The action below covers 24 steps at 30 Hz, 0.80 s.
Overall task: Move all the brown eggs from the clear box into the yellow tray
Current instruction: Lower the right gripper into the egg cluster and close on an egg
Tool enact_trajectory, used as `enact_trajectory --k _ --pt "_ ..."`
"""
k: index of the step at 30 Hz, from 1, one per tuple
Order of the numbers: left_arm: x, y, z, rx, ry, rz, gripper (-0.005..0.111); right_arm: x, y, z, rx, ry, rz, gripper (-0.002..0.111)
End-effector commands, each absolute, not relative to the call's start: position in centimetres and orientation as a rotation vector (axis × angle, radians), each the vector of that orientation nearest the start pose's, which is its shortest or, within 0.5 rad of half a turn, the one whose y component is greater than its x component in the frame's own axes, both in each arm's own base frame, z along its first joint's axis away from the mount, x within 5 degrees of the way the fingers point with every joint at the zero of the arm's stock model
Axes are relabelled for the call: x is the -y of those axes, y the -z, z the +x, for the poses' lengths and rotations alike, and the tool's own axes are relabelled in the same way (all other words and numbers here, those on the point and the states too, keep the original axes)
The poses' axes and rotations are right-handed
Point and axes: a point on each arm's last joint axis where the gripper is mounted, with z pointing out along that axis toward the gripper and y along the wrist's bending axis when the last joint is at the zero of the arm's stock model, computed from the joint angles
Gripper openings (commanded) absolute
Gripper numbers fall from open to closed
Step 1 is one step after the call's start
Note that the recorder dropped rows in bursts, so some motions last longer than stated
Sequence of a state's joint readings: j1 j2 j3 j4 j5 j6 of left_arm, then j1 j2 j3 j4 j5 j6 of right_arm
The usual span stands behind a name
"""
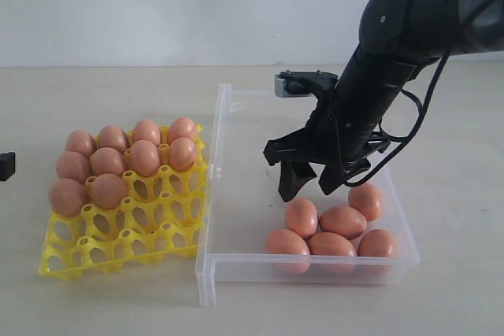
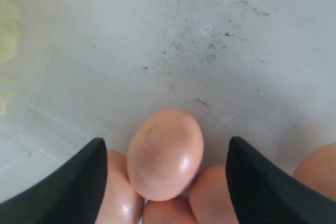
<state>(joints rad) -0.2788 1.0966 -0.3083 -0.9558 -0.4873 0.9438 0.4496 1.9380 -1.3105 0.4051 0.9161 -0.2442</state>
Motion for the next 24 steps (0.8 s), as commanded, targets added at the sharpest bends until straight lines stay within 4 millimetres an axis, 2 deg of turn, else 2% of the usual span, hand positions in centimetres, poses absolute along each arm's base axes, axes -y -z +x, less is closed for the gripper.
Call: enact_trajectory --k 1,4,11,24 --pt "1.8 -21.4 18.9 -1.950 -0.224 0.059 0.004 -21.1 -17.9 32.0 -2.872 -0.521 -0.777 0.059" --pt "1.9 -21.3 18.9 -1.953 -0.220 0.061 0.004 -21.9 -17.8 31.7 -2.845 -0.450 -0.798 0.059" --pt "1.9 -21.3 18.9 -1.957 -0.217 0.063 0.004 -21.5 -17.0 31.5 -2.924 -0.266 -0.732 0.059" --pt "1.9 -21.3 18.9 -1.957 -0.217 0.063 0.004 -21.7 -14.5 31.8 -2.982 -0.249 -0.699 0.059"
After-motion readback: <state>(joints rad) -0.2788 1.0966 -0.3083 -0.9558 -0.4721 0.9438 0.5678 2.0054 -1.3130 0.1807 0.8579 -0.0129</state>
